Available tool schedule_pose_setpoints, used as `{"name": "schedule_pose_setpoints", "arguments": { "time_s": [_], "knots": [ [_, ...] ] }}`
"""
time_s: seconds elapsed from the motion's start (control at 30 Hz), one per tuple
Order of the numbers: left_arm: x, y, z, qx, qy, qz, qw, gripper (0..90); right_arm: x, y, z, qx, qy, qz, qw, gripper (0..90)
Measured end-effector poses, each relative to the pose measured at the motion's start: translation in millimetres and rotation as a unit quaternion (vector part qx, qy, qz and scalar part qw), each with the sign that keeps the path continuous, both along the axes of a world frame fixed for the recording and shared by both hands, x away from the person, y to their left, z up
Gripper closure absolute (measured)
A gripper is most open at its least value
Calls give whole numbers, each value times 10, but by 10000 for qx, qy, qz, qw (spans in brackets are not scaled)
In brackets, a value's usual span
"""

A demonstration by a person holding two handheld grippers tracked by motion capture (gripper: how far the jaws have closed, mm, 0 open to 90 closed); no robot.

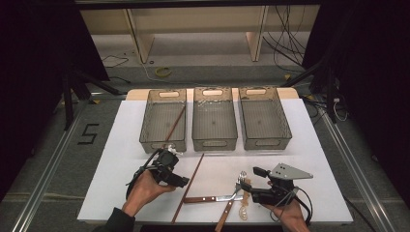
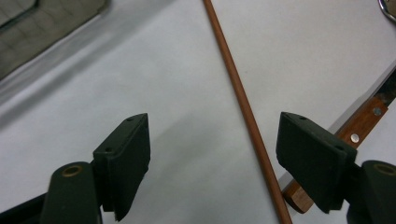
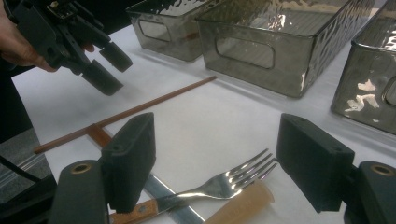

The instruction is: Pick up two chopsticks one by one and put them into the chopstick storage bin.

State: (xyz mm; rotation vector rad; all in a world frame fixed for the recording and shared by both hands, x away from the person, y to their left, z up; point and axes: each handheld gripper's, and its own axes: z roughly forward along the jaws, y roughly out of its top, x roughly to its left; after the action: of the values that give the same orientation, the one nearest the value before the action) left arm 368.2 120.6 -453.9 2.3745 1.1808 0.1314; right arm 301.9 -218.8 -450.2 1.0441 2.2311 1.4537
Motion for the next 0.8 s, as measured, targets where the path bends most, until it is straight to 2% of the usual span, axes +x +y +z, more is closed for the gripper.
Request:
{"name": "schedule_pose_setpoints", "arguments": {
  "time_s": [0.5,0.63,0.8],
  "knots": [
    [-35,-129,-55,132,117,-212,9996,378,2,-4,1,1,-12,1,10000,294],
    [-43,-150,-65,109,162,-265,9995,415,0,-4,4,3,-19,4,10000,294],
    [-55,-210,-121,231,237,-350,9988,451,0,2,1,-18,4,19,10000,294]
  ]
}}
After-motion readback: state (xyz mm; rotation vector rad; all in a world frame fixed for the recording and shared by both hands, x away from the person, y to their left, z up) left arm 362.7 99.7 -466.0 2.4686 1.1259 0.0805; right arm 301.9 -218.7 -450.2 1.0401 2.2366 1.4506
